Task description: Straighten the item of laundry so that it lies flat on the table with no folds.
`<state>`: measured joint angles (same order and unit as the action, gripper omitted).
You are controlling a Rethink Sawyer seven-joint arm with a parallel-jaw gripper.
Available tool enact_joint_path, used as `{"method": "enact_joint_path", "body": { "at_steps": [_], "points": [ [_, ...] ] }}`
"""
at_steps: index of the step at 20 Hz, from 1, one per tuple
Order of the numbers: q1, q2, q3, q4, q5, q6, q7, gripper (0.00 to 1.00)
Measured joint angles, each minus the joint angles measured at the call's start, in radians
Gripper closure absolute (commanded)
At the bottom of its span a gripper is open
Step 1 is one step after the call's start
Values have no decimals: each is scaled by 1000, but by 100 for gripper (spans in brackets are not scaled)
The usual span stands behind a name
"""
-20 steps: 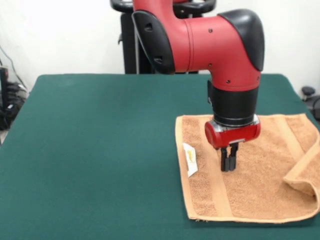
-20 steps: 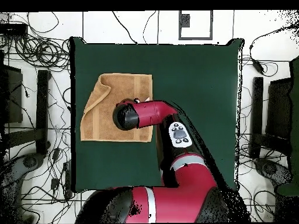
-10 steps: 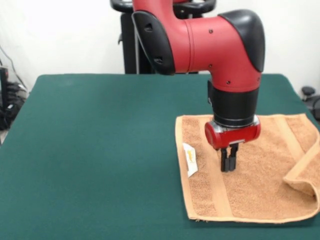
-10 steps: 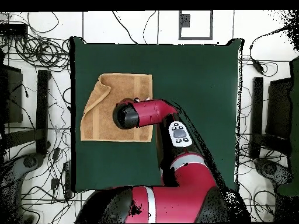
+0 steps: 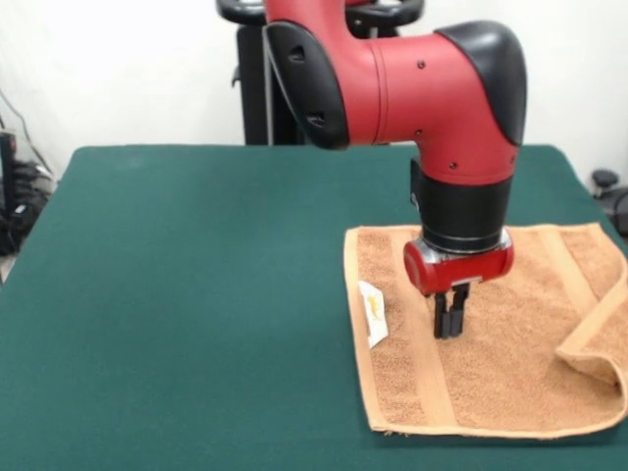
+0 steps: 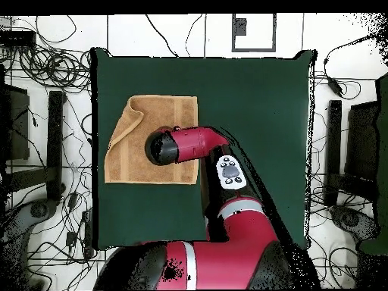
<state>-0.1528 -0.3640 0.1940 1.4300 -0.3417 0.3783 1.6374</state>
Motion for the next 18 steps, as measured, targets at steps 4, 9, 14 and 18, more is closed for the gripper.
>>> {"method": "enact_joint_path", "body": {
  "at_steps": [4,9,14,18],
  "points": [
    [14,4,-10,-19,0,26,0,100],
    [25,6,-14,-38,-22,54,0,100],
    [31,3,-14,-42,-55,57,0,100],
    [30,-2,-14,-42,-97,56,0,100]
  ]
}}
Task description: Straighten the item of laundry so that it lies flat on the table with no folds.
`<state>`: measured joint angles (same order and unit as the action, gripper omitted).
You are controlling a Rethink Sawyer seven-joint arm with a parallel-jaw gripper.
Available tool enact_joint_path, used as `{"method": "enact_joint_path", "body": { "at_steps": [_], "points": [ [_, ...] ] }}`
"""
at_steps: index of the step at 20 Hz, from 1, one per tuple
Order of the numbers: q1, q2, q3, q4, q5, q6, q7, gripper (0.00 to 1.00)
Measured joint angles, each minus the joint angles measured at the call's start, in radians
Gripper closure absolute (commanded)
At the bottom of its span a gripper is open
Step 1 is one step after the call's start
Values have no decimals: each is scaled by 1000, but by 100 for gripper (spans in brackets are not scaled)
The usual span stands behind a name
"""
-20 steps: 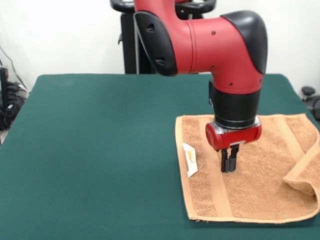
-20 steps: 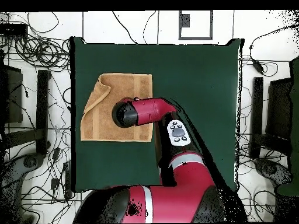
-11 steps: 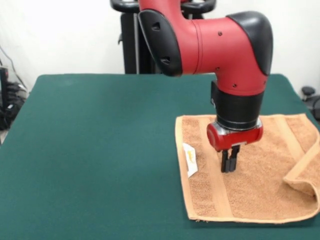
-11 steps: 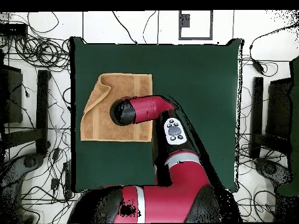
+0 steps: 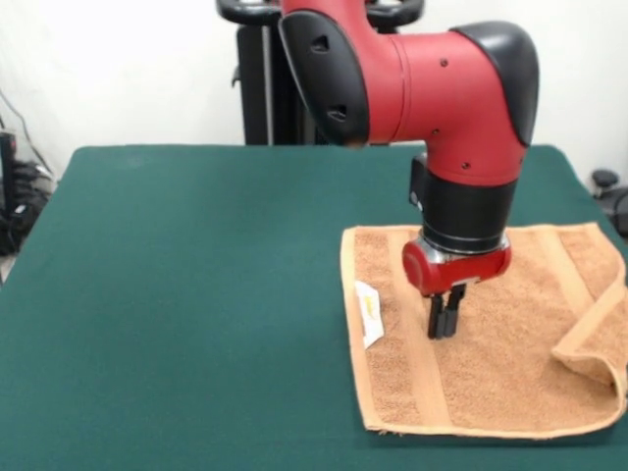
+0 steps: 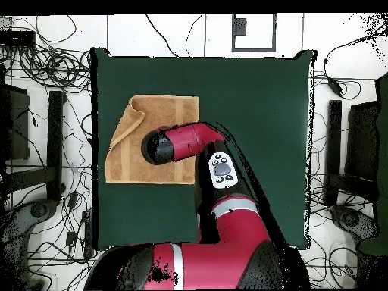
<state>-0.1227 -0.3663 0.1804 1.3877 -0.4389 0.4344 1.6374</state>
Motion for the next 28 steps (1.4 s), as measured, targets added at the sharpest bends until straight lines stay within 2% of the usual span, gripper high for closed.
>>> {"method": "enact_joint_path", "body": {
  "at_steps": [9,19,28],
  "points": [
    [-41,-17,0,7,-122,0,0,100],
    [-213,-46,0,42,-257,0,0,100],
    [-338,-67,5,81,-330,6,-5,100]
  ]
}}
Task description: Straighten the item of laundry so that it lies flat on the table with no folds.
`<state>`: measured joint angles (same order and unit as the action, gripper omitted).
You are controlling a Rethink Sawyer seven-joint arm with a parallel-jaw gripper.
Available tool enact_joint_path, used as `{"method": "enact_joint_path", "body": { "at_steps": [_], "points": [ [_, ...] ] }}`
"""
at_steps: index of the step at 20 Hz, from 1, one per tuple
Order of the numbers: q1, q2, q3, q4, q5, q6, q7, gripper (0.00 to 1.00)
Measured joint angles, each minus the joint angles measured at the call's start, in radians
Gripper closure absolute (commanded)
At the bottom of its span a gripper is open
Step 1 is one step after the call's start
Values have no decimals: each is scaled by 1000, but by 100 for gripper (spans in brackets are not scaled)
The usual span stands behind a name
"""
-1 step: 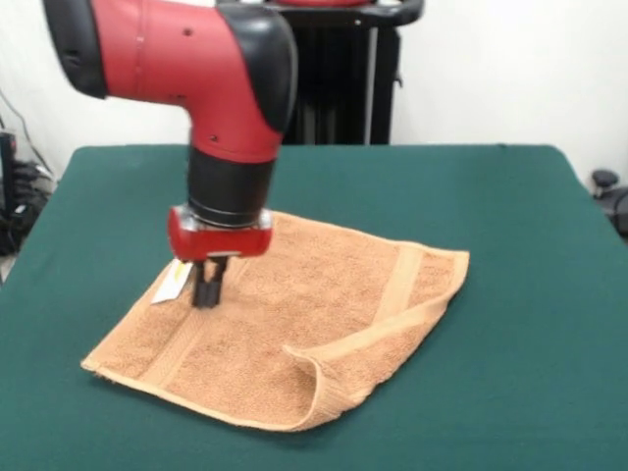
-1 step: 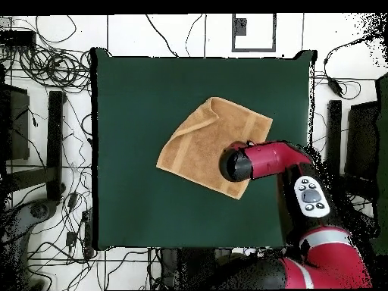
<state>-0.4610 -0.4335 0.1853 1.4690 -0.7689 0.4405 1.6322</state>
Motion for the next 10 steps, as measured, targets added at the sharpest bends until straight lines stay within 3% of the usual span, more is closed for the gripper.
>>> {"method": "enact_joint_path", "body": {
  "at_steps": [10],
  "points": [
    [-130,-43,141,123,-2,2,-18,100]
  ]
}}
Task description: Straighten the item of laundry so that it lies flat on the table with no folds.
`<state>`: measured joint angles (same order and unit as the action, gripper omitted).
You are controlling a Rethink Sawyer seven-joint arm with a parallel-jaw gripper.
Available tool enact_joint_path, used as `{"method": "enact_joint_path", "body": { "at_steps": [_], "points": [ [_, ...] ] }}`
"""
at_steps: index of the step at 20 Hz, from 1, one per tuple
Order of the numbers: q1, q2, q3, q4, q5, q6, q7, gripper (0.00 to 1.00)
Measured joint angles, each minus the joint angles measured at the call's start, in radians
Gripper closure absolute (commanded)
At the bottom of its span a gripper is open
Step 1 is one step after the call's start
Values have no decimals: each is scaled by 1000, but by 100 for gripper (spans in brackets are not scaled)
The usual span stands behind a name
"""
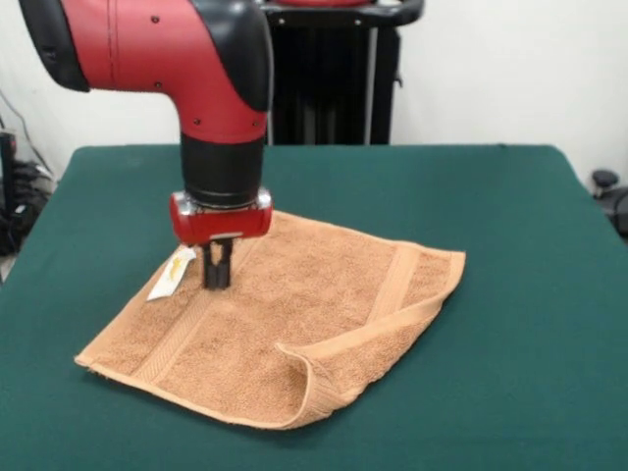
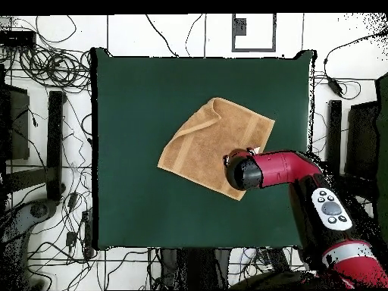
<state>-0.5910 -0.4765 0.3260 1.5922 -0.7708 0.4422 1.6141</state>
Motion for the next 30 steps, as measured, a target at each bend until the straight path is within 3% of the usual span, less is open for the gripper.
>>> {"method": "enact_joint_path", "body": {
  "at_steps": [11,30],
  "points": [
    [0,-25,121,74,7,46,0,100],
    [124,38,180,-37,-11,47,0,100]
  ]
}}
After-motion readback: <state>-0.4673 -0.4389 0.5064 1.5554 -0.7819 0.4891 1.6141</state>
